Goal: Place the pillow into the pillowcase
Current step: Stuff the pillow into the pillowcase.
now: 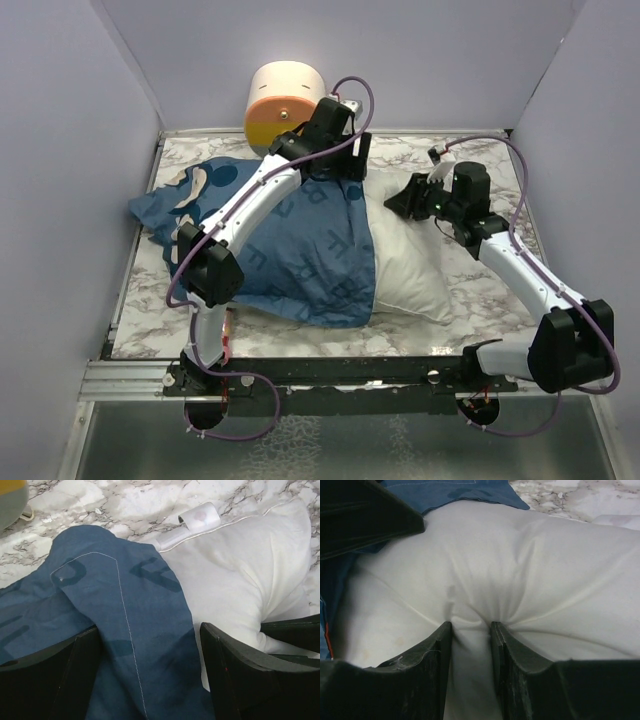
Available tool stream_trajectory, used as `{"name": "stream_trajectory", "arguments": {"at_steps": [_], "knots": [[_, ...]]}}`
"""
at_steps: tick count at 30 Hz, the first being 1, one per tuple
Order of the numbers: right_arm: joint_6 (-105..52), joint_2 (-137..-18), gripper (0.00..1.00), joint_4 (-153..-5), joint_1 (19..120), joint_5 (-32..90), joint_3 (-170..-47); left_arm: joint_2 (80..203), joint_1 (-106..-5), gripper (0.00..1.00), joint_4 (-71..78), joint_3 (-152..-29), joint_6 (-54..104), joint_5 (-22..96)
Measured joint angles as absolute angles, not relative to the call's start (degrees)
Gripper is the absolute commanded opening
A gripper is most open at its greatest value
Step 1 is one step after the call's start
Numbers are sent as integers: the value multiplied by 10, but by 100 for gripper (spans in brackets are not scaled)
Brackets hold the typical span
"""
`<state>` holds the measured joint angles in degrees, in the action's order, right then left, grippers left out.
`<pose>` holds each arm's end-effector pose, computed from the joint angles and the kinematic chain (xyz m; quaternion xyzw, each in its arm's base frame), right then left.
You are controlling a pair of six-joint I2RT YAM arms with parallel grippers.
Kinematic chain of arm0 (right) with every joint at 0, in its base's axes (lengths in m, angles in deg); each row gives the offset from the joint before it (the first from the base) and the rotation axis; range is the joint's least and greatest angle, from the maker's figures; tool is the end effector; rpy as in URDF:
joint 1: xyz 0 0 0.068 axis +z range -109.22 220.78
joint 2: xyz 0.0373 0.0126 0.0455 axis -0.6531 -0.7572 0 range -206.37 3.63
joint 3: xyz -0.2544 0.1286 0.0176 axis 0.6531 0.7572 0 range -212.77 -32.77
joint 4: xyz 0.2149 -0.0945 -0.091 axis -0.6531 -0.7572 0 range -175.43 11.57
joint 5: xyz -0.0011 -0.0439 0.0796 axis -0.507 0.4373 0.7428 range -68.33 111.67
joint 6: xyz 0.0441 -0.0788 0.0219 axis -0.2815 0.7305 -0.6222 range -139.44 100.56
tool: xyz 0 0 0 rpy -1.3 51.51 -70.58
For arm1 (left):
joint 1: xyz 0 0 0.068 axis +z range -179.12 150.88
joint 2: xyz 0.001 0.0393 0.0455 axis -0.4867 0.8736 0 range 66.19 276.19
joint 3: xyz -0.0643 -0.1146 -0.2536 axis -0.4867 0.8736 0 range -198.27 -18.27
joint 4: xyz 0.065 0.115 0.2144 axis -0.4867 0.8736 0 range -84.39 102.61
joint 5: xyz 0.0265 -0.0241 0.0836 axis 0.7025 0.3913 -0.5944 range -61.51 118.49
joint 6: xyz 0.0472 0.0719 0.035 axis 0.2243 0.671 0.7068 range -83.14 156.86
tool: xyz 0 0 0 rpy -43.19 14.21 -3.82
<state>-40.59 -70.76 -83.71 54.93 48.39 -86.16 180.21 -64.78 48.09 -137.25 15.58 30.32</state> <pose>0.3004 0.1145 0.2865 -0.0713 0.8322 0.3428 0.4299 0.3936 -0.2858 0.3508 0.1192 0.8889 -0.2233 0.3818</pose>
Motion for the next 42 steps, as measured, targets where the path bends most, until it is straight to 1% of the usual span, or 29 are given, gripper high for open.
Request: {"name": "stream_trajectory", "arguments": {"at_steps": [2,3,5,6,7,8,13,18,19,21,25,34,36,37,38,39,42], "knots": [[-407,-701,35,-830,549,486,-850,1802,-656,69,491,-1378,161,293],[-407,-698,35,-828,549,487,-846,1802,-660,60,496,-1378,164,288],[-407,-691,35,-824,549,489,-837,1802,-665,31,506,-1378,168,280],[-407,-689,35,-822,549,491,-834,1802,-666,19,511,-1378,169,277],[-407,-687,35,-822,549,492,-832,1802,-667,10,514,-1378,169,276],[-406,-686,34,-821,549,492,-829,1802,-667,7,517,-1381,168,276],[-406,-680,30,-820,549,498,-824,1802,-665,0,537,-1421,153,281],[-409,-679,9,-813,551,513,-820,1787,-659,0,511,-1439,104,325],[-412,-679,6,-809,554,516,-819,1781,-659,0,499,-1434,91,338],[-422,-679,3,-802,557,522,-818,1767,-658,0,472,-1416,64,365],[-452,-679,1,-780,562,530,-820,1749,-661,0,431,-1395,17,408],[-507,-684,1,-714,589,524,-861,1749,-667,0,335,-1392,-63,450],[-511,-681,2,-695,600,518,-859,1742,-669,0,296,-1373,-76,457],[-512,-679,4,-688,604,516,-854,1736,-671,0,288,-1361,-84,458],[-511,-677,10,-678,607,513,-845,1720,-673,0,266,-1329,-86,460],[-511,-674,19,-675,609,513,-835,1703,-675,0,240,-1293,-90,461],[-489,-656,38,-685,612,516,-798,1617,-684,0,173,-1132,-104,462]]}}
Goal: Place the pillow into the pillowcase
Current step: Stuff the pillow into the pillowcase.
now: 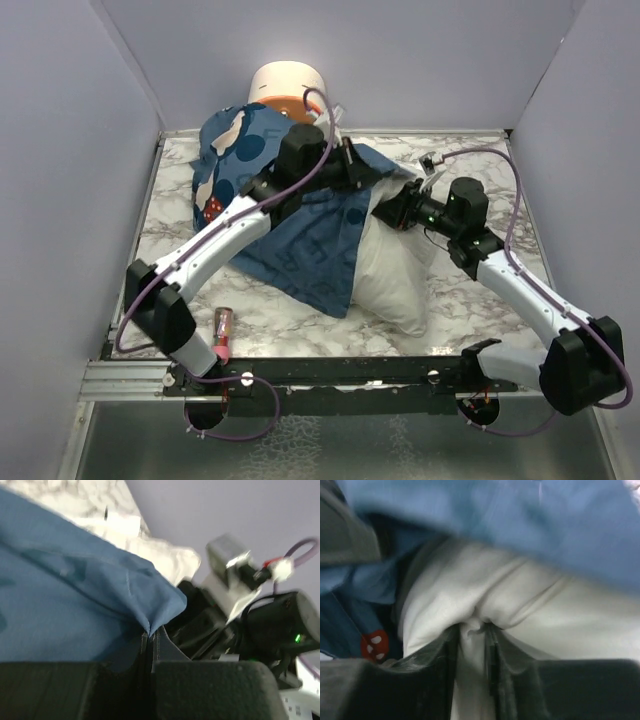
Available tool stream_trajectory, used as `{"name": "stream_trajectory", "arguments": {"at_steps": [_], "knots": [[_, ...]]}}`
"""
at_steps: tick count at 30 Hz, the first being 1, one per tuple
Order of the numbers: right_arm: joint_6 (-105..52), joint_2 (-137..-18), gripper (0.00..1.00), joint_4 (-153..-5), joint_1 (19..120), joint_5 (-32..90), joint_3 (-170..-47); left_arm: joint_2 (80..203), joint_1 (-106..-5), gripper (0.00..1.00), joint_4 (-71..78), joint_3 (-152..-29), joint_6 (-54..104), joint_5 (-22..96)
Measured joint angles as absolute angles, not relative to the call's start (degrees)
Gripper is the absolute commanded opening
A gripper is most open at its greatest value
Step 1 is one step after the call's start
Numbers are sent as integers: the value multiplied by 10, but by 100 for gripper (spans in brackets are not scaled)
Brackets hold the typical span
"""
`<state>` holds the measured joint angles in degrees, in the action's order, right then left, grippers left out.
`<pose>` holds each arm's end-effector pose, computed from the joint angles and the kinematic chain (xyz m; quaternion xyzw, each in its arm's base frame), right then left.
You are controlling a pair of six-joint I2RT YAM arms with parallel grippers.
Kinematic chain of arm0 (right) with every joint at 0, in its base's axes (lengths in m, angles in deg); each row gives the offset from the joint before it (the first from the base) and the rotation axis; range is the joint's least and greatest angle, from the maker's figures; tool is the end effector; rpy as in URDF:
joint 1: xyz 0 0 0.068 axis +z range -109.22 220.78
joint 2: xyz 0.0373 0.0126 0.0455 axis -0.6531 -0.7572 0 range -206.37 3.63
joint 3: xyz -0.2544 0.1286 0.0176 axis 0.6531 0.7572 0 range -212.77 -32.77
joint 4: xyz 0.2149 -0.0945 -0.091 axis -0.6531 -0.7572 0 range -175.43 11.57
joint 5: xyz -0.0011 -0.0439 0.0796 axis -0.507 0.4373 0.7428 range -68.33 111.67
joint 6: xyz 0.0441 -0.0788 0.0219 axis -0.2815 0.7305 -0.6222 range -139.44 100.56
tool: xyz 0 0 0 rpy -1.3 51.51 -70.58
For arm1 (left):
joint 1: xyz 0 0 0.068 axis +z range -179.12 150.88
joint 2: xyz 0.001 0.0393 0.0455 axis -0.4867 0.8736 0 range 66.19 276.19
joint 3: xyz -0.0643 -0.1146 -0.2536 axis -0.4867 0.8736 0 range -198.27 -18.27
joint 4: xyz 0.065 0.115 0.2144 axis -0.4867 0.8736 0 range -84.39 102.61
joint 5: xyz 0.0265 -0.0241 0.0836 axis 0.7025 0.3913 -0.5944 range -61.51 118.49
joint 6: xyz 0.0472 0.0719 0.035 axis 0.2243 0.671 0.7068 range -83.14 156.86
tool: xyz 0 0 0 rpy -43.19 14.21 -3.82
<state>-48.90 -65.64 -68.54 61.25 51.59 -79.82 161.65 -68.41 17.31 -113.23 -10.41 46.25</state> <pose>0.2711 0.1457 0.3082 -0.1024 0.7629 0.4380 0.4644 0.3179 -0.2932 0.4150 0.0432 0.7738 -0.5128 0.3694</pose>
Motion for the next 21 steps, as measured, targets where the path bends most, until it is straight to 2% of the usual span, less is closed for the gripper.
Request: {"name": "stream_trajectory", "arguments": {"at_steps": [3,5,9,12,15,18,21], "knots": [[-455,-606,58,-726,617,527,-780,1522,-697,0,106,-975,-120,460],[-433,-559,67,-756,621,537,-782,1468,-702,0,64,-875,-135,458],[-401,-477,80,-836,628,540,-841,1411,-707,0,-6,-744,-171,459],[-377,-475,89,-894,628,509,-920,1389,-712,0,-39,-707,-186,459],[-355,-497,92,-945,617,467,-977,1368,-713,0,-54,-695,-189,459],[-340,-527,98,-988,580,448,-1003,1358,-713,0,-57,-694,-189,459],[-326,-566,99,-1036,543,431,-1010,1351,-713,0,-60,-689,-189,459]]}}
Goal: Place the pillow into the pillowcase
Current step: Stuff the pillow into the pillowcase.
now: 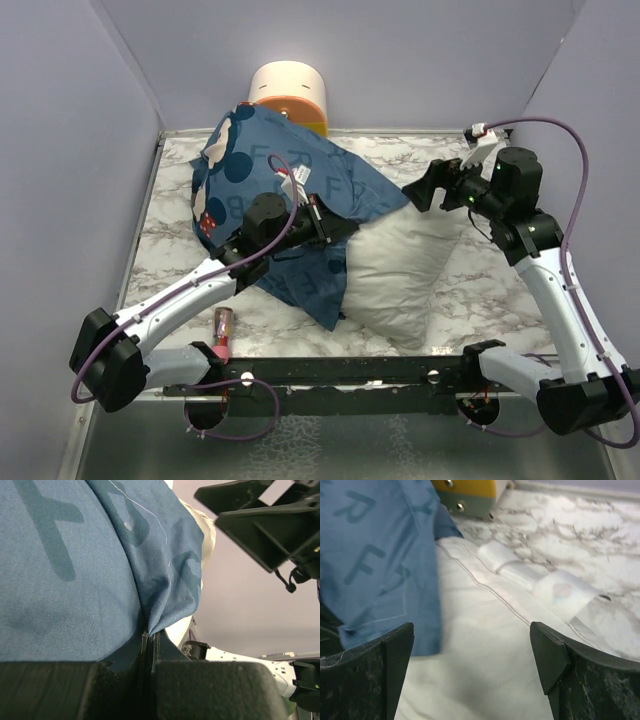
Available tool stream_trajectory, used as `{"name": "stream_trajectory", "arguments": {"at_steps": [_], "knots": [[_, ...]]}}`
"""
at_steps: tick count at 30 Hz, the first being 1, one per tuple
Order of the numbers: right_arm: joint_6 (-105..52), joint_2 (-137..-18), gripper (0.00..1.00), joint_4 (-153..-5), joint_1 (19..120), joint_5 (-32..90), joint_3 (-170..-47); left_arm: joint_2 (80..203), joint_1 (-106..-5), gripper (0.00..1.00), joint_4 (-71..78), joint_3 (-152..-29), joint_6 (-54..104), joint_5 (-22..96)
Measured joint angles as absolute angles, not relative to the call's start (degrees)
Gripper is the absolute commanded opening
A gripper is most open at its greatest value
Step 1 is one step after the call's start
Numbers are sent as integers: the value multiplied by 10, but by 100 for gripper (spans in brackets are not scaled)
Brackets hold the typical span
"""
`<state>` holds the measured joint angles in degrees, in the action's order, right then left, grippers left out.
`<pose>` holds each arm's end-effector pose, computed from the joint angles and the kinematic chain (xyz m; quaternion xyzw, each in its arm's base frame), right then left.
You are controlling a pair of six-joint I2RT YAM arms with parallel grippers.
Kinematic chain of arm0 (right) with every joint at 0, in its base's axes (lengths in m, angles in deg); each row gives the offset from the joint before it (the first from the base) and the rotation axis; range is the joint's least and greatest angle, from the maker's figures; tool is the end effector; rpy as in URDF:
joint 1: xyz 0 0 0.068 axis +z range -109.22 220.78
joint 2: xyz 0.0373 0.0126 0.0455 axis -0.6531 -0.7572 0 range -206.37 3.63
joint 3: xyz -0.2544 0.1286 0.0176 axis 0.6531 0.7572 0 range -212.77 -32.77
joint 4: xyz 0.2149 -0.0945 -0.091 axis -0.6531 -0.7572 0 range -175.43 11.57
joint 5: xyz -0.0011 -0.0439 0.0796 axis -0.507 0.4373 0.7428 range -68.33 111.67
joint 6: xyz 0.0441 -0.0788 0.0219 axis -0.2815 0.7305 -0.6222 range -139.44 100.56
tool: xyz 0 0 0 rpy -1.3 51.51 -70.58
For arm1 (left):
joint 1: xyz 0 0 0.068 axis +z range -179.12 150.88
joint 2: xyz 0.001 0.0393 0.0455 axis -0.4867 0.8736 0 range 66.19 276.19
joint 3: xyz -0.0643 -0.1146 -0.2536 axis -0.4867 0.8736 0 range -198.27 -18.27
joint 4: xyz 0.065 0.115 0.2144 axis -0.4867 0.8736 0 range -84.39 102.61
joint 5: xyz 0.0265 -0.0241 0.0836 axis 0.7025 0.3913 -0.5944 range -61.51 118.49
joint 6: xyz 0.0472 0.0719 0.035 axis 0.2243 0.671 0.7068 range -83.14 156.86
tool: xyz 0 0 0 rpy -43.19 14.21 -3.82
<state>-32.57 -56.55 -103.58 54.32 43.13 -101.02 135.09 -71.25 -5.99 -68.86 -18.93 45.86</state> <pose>0.2371 0.0885 0.4017 -0.1135 0.7898 0.2804 0.5336 0.2165 -0.2296 0.3374 0.0117 0.7454 -0.5695 0.3462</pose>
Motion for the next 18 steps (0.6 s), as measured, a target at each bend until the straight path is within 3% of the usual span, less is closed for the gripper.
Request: {"name": "stream_trajectory", "arguments": {"at_steps": [5,10,18], "knots": [[-315,-577,97,-1100,521,425,-996,1331,-713,0,-64,-672,-190,458],[-313,-555,78,-1082,513,502,-918,1311,-713,0,-72,-670,-190,458],[-347,-592,63,-963,543,590,-844,1343,-713,0,-116,-710,-200,476]]}}
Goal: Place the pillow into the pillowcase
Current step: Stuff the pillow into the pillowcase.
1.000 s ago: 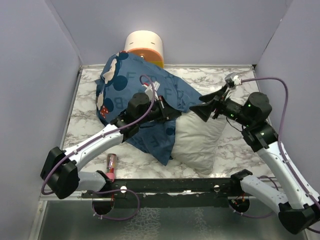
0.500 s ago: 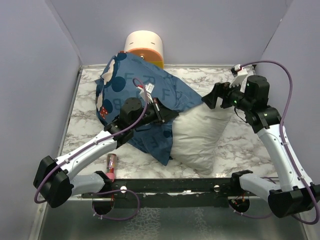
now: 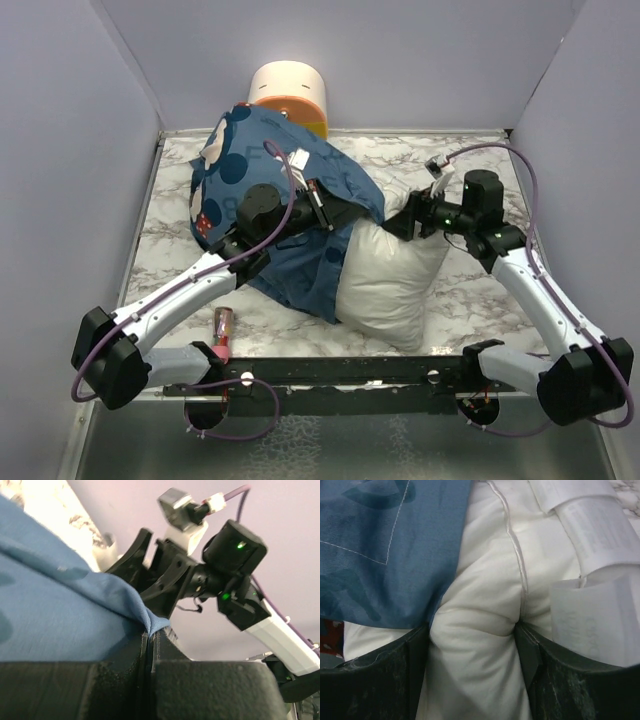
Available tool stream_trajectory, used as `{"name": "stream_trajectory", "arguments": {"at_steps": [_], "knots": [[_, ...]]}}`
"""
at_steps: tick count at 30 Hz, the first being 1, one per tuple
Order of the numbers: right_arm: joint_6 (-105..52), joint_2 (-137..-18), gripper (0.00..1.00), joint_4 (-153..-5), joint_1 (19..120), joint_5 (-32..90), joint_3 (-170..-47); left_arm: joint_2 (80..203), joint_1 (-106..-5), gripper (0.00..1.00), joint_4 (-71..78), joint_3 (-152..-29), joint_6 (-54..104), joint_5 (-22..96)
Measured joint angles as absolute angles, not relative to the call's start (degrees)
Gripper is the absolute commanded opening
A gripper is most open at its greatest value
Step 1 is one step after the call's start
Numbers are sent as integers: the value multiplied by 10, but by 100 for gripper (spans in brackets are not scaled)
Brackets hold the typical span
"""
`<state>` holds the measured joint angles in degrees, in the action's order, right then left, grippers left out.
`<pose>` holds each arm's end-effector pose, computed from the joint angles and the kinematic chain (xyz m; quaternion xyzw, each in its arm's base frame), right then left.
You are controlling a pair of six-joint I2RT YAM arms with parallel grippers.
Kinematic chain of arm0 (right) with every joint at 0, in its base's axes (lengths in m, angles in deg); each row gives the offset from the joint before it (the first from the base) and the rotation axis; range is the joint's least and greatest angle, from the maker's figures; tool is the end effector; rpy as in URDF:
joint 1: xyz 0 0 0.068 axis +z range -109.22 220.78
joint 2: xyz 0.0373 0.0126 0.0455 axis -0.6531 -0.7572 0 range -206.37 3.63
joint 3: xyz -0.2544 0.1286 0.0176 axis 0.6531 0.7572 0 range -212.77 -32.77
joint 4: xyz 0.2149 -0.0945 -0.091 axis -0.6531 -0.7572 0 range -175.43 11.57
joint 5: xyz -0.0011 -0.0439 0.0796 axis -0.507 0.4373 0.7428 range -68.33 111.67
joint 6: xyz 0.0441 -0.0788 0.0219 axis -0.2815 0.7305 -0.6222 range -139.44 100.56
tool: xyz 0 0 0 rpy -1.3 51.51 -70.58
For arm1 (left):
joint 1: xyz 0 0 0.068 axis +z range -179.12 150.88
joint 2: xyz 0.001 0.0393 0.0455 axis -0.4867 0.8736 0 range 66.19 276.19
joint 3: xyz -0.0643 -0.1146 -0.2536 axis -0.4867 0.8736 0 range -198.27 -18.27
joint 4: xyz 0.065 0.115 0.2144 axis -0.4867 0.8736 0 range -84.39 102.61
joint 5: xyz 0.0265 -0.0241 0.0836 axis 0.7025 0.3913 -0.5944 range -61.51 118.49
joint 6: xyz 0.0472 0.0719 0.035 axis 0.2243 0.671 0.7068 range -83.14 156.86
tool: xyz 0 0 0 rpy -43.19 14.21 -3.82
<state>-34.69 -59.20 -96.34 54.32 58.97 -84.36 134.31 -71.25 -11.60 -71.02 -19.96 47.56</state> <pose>0.2390 0.1096 0.3047 -0.1498 0.8193 0.3864 0.3962 0.2129 -0.2295 0.3713 0.0303 0.6956 -0.6134 0.3728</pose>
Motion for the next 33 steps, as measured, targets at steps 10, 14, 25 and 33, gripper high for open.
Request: {"name": "stream_trajectory", "arguments": {"at_steps": [10,14,25,33], "knots": [[-407,-685,89,-854,576,658,-888,1377,-703,0,-121,-780,-191,457],[-410,-676,100,-848,578,671,-902,1361,-704,0,-101,-773,-185,442],[-282,-606,100,-1033,547,616,-1019,1267,-714,0,-80,-679,-192,419],[-180,-635,96,-1110,553,621,-979,1268,-714,0,-71,-679,-192,414]]}}
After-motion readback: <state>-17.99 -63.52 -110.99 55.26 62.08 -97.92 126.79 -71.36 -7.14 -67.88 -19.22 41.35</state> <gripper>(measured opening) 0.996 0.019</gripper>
